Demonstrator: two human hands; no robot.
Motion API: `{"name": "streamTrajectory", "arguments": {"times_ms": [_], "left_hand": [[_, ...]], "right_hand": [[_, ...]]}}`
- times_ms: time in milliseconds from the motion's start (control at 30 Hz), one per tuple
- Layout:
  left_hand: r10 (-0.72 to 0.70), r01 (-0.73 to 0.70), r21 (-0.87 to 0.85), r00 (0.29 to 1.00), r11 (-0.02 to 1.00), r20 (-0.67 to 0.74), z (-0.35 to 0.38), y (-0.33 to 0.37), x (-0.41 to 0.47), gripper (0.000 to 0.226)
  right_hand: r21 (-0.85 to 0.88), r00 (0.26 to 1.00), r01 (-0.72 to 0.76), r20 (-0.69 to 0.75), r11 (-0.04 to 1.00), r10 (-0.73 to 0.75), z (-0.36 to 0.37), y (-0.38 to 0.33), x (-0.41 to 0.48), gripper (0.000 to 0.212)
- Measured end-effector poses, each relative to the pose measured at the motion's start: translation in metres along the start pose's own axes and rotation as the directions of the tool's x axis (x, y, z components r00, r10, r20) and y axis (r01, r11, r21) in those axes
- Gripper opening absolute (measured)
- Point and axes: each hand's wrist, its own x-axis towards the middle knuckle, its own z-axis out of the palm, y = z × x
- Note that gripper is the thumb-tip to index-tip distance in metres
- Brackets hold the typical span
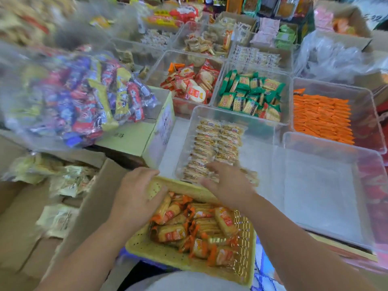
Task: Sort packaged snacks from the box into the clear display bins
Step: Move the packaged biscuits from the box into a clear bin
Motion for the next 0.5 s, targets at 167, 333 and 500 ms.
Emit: {"name": "streamTrajectory", "arguments": {"times_ms": [167, 333, 500], "left_hand": [[-0.116, 0.119, 0.009, 0.980, 0.993, -0.162, -0.054, -0.038, -0.081, 0.049], [-0.394, 0.401, -0.013, 0.893, 0.916, -0.218, -0.096, -0.116, -0.139, 0.036], [-0.544, 0.545, 0.010, 0.838, 0.839, -0.048, -0.122, -0.202, -0.151, 0.060]], "right_hand": [[0.059, 0.951, 0.301, 0.055, 0.952, -0.304, 0.055, -0.091, -0.021, 0.047], [0.061, 0.815, 0.552, 0.170, 0.832, -0.554, 0.113, -0.172, -0.032, 0.049], [-0.094, 0.778, 0.624, 0.168, 0.776, -0.605, 0.160, -0.239, -0.019, 0.048]]}}
